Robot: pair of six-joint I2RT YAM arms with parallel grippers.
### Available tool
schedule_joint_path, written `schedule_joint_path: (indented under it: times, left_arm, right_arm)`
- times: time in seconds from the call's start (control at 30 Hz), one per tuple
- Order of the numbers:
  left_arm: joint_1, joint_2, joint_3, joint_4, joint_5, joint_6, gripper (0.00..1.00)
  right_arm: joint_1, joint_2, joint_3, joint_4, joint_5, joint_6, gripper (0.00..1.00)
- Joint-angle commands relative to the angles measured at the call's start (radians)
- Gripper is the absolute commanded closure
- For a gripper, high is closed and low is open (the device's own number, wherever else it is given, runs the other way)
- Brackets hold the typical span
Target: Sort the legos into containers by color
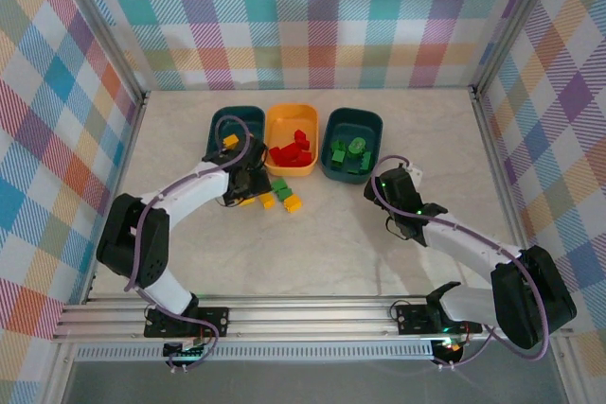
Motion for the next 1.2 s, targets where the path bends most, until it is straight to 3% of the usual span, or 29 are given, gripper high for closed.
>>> schedule_joint_path:
  times: [0.0,0.27,0.63,0.97,1.17]
  left_arm:
    - [0.005,-0.006,-0.015,0.037,-0.071,-0.018,0.22]
    - [0.037,0.132,0.024,0.062,-0.058,0.016,0.27]
    - [0.058,0.169,0.004,0.081,-0.06,0.023,0.32]
    - [0.06,0.204,-0.02,0.108,-0.054,0.034,0.47]
    - [0.058,0.076,-0.015,0.086,-0.016,0.028,0.6]
  right_arm:
    - [-0.006,0.004,0.013,0.018,-0.011,-0.007,0.17]
    - [-0.006,0.011,0.017,0.016,-0.014,-0.014,0.17]
    - [-0.006,0.042,0.029,0.022,-0.028,-0.017,0.17]
    - [-0.006,0.052,0.033,0.019,-0.026,-0.018,0.17]
    - [-0.006,0.055,0.032,0.024,-0.028,-0.02,0.17]
